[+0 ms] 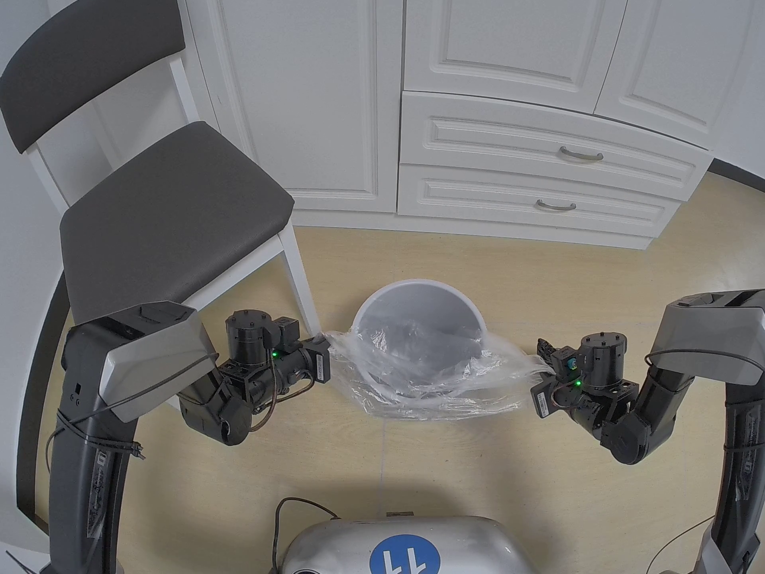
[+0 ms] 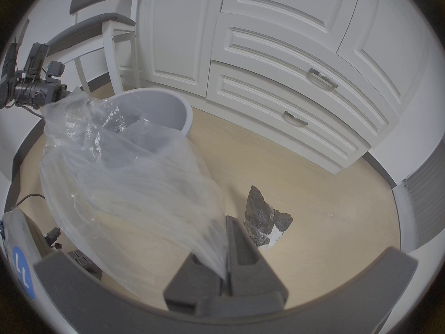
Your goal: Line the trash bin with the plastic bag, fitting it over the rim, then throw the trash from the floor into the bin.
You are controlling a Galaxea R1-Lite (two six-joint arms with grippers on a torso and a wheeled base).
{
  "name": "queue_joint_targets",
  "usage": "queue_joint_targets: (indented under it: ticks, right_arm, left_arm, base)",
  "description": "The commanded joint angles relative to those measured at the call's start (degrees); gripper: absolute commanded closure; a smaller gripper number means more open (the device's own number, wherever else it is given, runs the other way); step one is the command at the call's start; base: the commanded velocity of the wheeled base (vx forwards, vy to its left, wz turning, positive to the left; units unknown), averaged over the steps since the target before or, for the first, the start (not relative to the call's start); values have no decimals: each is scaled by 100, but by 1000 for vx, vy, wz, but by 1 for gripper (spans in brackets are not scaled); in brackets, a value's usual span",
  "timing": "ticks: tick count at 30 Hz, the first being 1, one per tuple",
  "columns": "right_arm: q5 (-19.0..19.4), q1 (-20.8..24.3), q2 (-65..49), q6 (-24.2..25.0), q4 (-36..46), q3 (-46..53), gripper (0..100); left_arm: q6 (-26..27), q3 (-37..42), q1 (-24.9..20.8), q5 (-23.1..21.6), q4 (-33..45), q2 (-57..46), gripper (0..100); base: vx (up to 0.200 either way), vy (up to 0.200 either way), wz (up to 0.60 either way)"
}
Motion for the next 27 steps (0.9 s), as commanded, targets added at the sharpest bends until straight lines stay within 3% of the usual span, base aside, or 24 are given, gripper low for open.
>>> queue_joint_targets:
  ticks: [1,11,27]
  right_arm:
    - [8,-95,-258,-1,27,42,100]
    - [-1,-86,-504,-19,27,218,100]
    - [8,-165,102,-98,247,-28,100]
  left_arm:
    - [-8,40,137,-40,36,-306,100]
    - [-8,181,119,-40,-8,-456,100]
    - [-8,31,102,-102,106,-34,100]
  base:
    - [0,0,0]
    - [0,0,0]
    - [0,0,0]
